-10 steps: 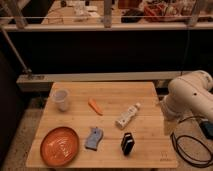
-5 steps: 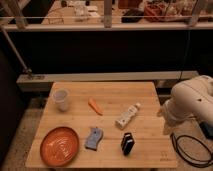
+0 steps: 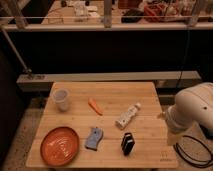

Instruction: Knock the eraser over

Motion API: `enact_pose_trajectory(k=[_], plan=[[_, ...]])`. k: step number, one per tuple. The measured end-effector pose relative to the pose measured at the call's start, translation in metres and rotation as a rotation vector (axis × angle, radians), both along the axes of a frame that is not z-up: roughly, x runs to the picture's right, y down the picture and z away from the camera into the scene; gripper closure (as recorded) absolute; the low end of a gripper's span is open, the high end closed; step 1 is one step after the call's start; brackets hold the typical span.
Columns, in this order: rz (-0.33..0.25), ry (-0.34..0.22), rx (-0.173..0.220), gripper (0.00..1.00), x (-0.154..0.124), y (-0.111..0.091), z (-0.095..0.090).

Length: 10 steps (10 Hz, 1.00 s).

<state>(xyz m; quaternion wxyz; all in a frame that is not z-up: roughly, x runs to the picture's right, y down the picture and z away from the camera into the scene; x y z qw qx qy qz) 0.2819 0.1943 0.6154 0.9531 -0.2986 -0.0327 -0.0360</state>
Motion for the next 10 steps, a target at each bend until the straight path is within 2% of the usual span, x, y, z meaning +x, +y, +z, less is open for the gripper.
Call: enact_pose_trajectory(k=[1,2,3,5,6,7,8,9,10], plan=[[-0.002,-0.006,-0.001,0.53,-0.001,0.003,-0.002],[-0.004,-0.01,-0.002,0.55,-0.002,0.004,-0.002],[-0.008,-0.017,-0.002,0.53,-0.003,0.005,-0.001],[-0.009,-0.029,-0.004,0.41,-0.002,0.014,-0.004],[-0.01,-0.043,-0.008,0.39,-0.003,0.025,-0.006],[-0.01,-0.067,-0.012,0.44,-0.003,0.039,-0.006],[-0.01,-0.08,-0.016,0.53,-0.002,0.052,-0.005],[-0.011,-0.088,-0.018,0.63,-0.003,0.055,-0.005],[-0.01,-0.087,-0.019,0.65,-0.005,0.054,-0.003]])
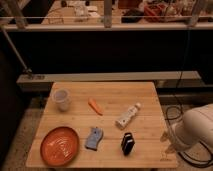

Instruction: Knock the eraser over

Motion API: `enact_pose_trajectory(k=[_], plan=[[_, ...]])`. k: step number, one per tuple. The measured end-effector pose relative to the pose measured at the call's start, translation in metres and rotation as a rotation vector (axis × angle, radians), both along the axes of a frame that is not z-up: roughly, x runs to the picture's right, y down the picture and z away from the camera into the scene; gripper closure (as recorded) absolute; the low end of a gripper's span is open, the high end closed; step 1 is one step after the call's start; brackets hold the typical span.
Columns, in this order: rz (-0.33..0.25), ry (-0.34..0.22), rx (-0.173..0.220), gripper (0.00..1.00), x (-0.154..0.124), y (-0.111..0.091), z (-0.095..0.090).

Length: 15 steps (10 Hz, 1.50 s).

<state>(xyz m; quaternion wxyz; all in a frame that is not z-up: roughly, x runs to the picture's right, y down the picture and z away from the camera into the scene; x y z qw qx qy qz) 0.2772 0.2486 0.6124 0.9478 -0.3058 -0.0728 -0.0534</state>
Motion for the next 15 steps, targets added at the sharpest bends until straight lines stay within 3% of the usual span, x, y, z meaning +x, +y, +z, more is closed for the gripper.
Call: enact_pose_trajectory(k=[3,7,9,15], plan=[[0.004,-0.019,-0.012,0.57,-0.004,0.012,0.005],[-0.013,-0.07,-0.017,0.88,-0.012,0.032,0.005],[-0.019,-0.076,-0.018,0.9,-0.021,0.037,0.017],[-0.061,-0.127,-0.009,0.9,-0.058,0.032,0.026]])
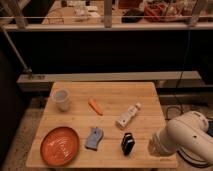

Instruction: Knock the eraser over

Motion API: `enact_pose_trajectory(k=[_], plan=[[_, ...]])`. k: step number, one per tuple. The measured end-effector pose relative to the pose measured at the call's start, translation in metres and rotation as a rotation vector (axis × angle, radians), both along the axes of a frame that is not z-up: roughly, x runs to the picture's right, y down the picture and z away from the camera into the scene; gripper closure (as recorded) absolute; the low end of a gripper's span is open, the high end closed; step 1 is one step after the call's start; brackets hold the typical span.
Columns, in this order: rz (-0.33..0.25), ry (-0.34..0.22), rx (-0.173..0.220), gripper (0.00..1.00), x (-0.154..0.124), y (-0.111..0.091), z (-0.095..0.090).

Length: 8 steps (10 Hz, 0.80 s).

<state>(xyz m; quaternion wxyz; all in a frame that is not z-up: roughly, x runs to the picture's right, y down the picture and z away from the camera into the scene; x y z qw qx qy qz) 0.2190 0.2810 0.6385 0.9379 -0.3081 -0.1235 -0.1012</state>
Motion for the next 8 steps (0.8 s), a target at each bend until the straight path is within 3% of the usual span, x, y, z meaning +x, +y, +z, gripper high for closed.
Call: enact_pose_trajectory(k=[8], plan=[[-0.031,-0.035,0.014,0.9,-0.057,-0.011,0.015]])
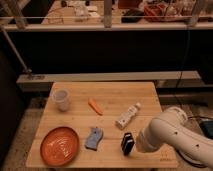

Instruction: Knock the eraser over

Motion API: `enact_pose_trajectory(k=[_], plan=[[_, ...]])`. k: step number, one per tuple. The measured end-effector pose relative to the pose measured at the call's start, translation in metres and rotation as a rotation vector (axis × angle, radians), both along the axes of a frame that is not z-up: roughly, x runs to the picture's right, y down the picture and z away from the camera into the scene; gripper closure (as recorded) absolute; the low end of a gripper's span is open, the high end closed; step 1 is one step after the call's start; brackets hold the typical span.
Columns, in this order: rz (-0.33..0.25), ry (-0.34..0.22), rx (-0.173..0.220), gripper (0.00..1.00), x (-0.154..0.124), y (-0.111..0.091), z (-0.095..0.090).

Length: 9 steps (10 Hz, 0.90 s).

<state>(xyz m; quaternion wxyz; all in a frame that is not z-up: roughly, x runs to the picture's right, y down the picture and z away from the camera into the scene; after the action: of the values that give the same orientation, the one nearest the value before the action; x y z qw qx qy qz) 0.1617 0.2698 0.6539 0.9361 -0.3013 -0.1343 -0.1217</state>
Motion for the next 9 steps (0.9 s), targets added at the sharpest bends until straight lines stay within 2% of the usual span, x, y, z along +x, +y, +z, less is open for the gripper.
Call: enact_pose_trajectory(k=[3,6,9], plan=[[0.006,0.0,0.002,0.9,-0.009,-0.003,0.003],[0.01,-0.008,0.006,0.9,-0.041,-0.01,0.006],[0.023,-0.001,0.007,0.9,-0.053,-0.015,0.007]])
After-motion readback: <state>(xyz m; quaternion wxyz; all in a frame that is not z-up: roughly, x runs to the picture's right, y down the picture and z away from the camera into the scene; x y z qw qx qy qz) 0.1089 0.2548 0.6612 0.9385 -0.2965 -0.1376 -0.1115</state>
